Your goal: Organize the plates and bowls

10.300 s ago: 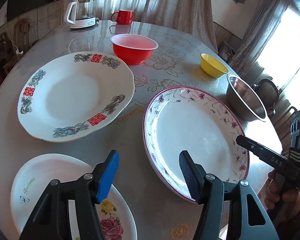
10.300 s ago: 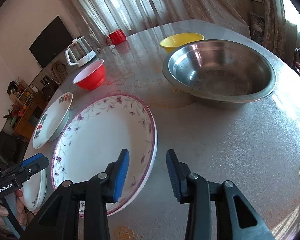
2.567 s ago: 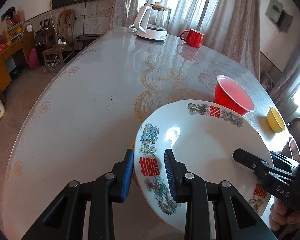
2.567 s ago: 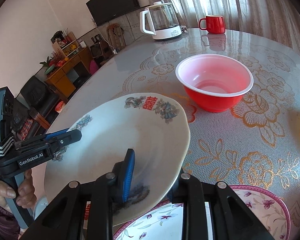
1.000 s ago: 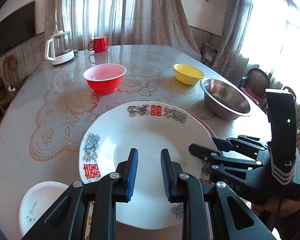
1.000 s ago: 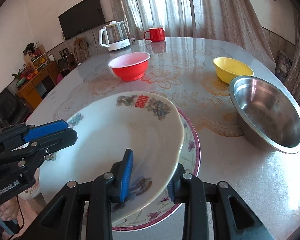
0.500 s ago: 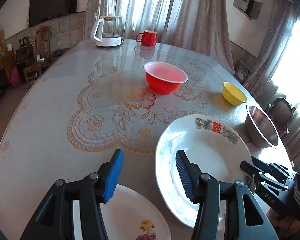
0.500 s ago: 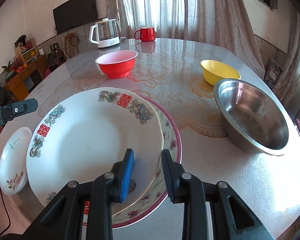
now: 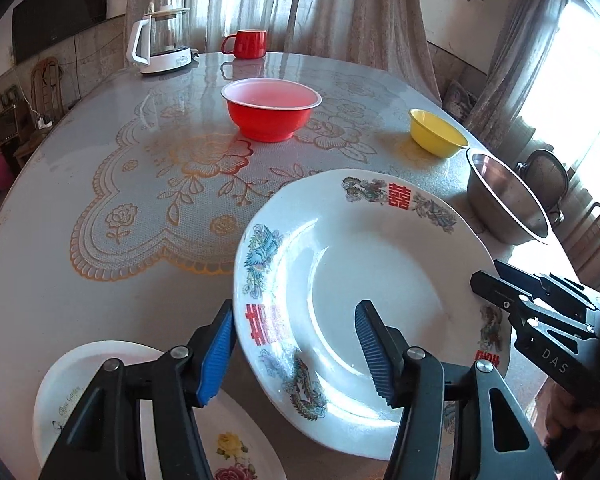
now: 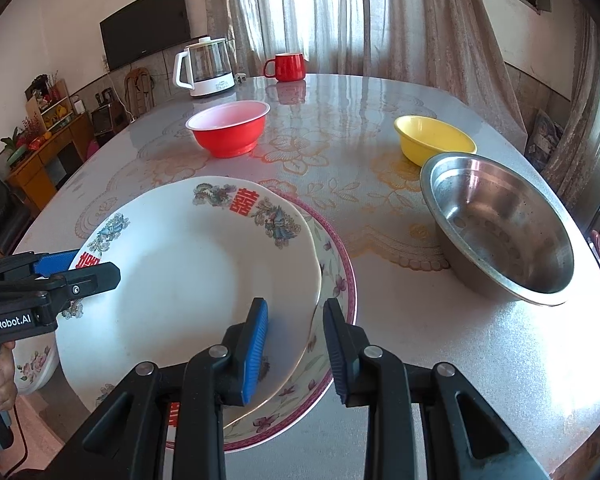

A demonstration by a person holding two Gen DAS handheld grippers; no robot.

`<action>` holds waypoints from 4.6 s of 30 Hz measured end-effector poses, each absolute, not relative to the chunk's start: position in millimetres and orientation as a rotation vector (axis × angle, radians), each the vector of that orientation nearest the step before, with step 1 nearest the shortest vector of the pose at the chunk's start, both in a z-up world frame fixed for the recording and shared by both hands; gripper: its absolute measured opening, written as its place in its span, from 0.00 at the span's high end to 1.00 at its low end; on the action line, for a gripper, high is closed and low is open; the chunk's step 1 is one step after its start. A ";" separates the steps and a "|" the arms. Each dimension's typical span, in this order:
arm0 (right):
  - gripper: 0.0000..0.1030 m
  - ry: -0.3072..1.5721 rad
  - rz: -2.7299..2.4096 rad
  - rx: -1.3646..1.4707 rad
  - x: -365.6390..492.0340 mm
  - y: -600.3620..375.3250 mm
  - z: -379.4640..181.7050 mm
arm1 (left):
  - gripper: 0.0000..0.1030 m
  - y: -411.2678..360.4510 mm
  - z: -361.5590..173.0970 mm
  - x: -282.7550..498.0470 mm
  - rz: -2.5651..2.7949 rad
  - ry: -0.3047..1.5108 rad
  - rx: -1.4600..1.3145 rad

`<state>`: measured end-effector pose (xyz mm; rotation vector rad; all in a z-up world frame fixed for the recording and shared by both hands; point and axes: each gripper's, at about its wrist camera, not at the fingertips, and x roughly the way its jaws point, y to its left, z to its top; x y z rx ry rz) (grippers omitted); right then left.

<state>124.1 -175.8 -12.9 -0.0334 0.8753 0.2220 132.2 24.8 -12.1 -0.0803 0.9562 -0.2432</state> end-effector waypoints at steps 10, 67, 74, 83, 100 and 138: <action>0.76 0.865 0.209 -0.007 123.7 -182.0 -14.1 | 0.44 17.0 -12.6 134.2 -0.215 0.970 -0.069; 0.60 0.787 0.775 0.073 51.6 -86.8 25.9 | 0.23 107.2 15.1 68.0 0.019 0.796 -0.178; 0.60 0.913 0.904 0.088 46.1 -52.0 0.7 | 0.23 145.3 10.6 59.2 0.058 0.790 -0.268; 0.60 0.998 0.883 0.144 54.0 -47.5 -19.8 | 0.29 206.2 -3.5 45.2 0.119 0.799 -0.381; 0.71 1.028 0.773 0.099 73.3 -27.0 -43.6 | 0.56 202.4 -32.0 39.9 -0.058 0.876 -0.343; 0.75 0.923 0.728 0.031 70.7 -23.5 -20.5 | 0.80 189.3 -14.2 35.7 0.033 0.786 -0.374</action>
